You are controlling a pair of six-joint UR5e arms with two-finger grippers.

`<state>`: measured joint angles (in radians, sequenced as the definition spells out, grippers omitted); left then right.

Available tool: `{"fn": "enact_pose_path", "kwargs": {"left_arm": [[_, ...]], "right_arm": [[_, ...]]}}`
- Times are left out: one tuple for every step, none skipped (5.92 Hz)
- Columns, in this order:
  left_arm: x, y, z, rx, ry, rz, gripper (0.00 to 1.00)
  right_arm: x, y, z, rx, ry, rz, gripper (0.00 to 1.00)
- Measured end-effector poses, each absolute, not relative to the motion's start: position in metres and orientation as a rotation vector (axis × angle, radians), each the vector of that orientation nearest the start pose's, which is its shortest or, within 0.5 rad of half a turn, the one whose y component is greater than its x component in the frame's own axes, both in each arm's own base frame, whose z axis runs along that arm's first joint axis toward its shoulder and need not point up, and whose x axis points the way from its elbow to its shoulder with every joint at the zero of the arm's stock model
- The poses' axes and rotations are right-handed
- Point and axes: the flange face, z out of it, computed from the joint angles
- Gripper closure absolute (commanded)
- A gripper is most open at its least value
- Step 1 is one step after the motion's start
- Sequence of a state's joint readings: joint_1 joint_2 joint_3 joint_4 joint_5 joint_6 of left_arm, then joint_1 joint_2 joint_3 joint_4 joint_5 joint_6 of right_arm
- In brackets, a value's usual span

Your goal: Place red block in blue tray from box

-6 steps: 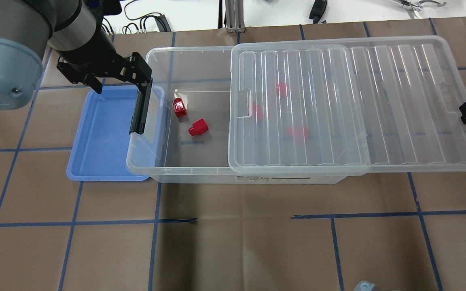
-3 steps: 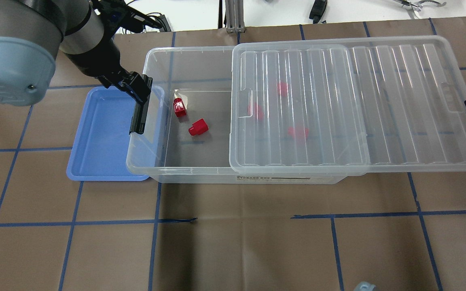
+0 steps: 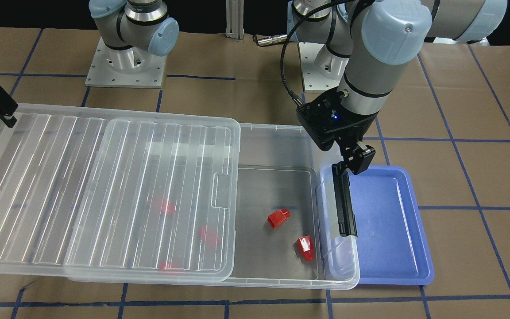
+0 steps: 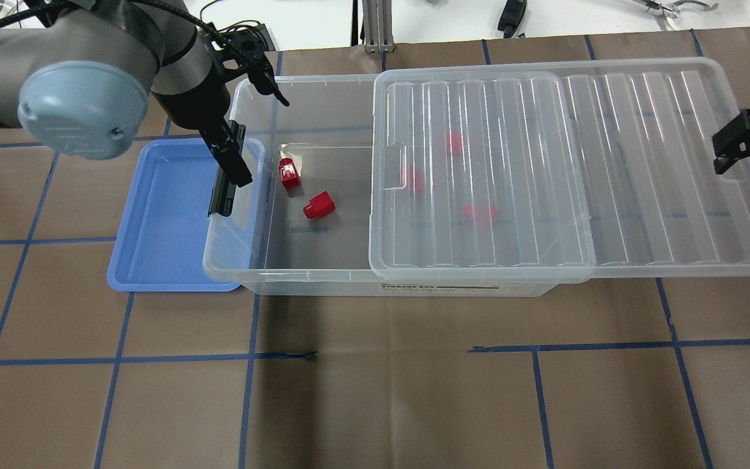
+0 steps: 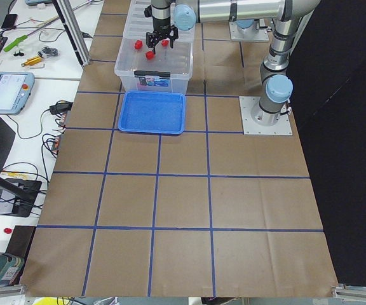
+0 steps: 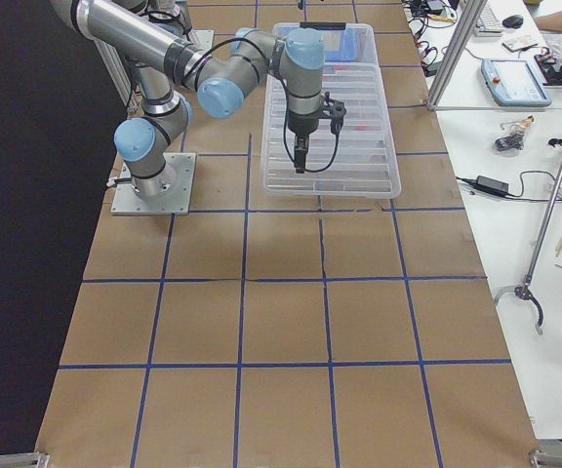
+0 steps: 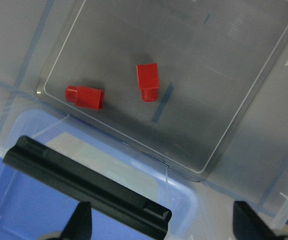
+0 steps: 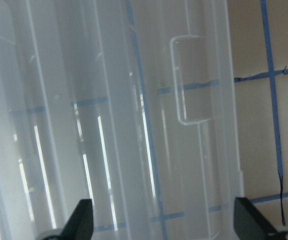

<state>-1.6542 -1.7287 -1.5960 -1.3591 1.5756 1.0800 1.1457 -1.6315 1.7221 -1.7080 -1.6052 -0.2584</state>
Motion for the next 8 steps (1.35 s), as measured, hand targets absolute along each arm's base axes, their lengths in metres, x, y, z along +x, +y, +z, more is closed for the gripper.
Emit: {"fn": "enact_pose_path", "kwargs": {"left_arm": [[-0.190, -0.554, 0.393, 1.802, 2.551, -0.064, 0.02], [-0.199, -0.566, 0.366, 1.843, 2.546, -0.061, 0.02], [-0.204, -0.576, 0.340, 1.862, 2.574, -0.040, 0.02], [-0.208, -0.586, 0.314, 1.862, 2.610, -0.029, 0.02], [-0.211, -0.599, 0.285, 1.857, 2.631, -0.027, 0.02], [-0.216, -0.606, 0.261, 1.860, 2.634, -0.024, 0.03], [-0.223, -0.610, 0.239, 1.869, 2.631, -0.017, 0.04], [-0.229, -0.613, 0.220, 1.872, 2.629, -0.013, 0.05]], "right_arm": [[-0.038, -0.488, 0.478, 0.316, 3.162, -0.030, 0.00], [-0.004, -0.493, 0.491, 0.349, 3.144, -0.030, 0.00], [0.032, -0.496, 0.497, 0.378, 3.120, -0.038, 0.00], [0.066, -0.495, 0.499, 0.383, 3.108, -0.041, 0.00], [0.092, -0.493, 0.498, 0.366, 3.106, -0.042, 0.00], [0.107, -0.494, 0.499, 0.338, 3.108, -0.047, 0.00], [0.114, -0.498, 0.502, 0.320, 3.109, -0.052, 0.00], [0.118, -0.500, 0.504, 0.311, 3.110, -0.055, 0.00]]}}
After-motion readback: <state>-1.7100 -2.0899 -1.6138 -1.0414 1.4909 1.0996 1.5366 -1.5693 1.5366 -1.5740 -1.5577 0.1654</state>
